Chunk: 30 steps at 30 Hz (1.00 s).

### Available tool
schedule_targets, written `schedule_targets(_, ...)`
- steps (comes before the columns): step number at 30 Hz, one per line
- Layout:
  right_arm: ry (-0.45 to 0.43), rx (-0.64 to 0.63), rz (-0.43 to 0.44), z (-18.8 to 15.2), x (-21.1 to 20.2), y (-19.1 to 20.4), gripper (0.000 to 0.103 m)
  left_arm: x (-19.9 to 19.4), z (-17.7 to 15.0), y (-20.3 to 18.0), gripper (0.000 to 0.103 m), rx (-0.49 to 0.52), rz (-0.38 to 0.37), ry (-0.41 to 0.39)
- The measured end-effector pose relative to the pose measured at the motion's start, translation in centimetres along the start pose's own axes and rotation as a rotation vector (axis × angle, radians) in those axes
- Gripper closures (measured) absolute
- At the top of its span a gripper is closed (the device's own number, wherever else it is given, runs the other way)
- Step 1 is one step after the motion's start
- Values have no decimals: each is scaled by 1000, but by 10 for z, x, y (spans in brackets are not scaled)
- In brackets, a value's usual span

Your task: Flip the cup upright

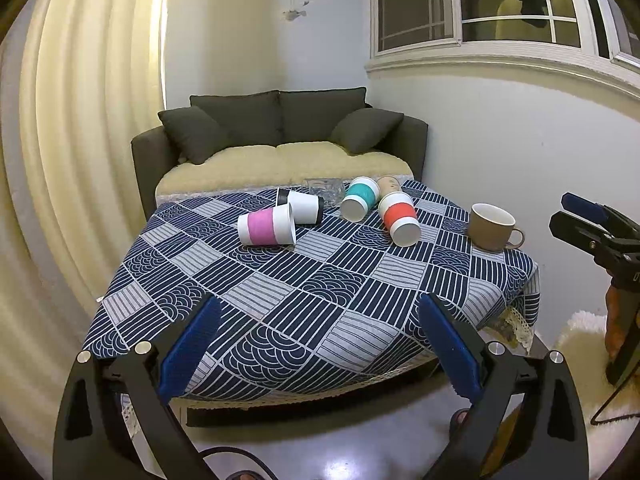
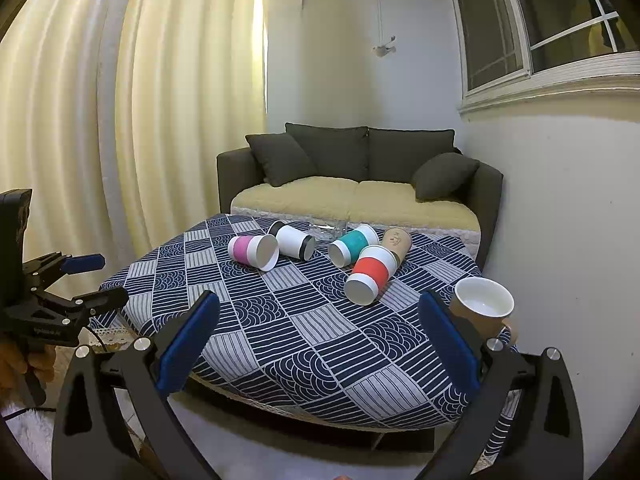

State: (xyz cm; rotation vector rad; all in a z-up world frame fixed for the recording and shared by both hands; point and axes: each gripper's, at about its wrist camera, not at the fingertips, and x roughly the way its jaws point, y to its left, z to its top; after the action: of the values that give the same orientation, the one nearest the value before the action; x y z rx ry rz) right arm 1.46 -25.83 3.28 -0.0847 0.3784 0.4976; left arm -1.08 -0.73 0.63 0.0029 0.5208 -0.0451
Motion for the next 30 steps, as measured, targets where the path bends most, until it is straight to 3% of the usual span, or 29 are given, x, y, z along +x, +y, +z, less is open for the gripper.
schedule_targets(30,13,-9,9,-3,4,2,5,2,-2,1,7,7,-1,4)
